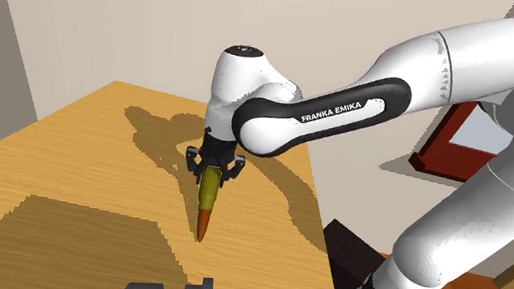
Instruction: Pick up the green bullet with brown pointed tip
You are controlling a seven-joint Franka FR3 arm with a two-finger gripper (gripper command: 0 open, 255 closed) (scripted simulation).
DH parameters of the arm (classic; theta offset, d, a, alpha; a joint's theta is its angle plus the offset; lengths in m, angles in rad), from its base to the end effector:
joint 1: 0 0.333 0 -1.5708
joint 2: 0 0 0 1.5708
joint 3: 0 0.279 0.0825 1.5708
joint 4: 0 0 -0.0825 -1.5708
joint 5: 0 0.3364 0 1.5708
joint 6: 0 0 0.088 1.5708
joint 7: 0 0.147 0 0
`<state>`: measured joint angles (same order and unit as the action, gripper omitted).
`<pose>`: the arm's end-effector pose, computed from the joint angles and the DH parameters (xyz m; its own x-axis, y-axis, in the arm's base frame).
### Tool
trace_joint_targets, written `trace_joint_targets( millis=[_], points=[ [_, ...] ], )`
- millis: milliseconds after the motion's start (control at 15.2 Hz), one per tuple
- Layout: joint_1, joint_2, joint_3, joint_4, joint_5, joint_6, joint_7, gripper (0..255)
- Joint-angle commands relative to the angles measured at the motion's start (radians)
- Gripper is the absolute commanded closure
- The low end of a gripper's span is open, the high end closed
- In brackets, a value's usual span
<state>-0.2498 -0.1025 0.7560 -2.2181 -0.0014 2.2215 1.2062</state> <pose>0.4265 0.2374 0.3647 0.7606 -0.6423 0.0944 -0.6411 -0.7660 -0.0472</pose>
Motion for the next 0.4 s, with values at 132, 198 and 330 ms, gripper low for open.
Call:
trace_joint_targets(
  millis=[132, 198, 330],
  points=[
    [0.002, -0.028, -0.009, 0.034, 0.023, -0.054, -0.02, 255],
    [0.002, -0.034, -0.011, 0.042, 0.028, -0.068, -0.024, 255],
    [0.002, -0.035, -0.011, 0.043, 0.029, -0.07, -0.025, 255]
  ],
)
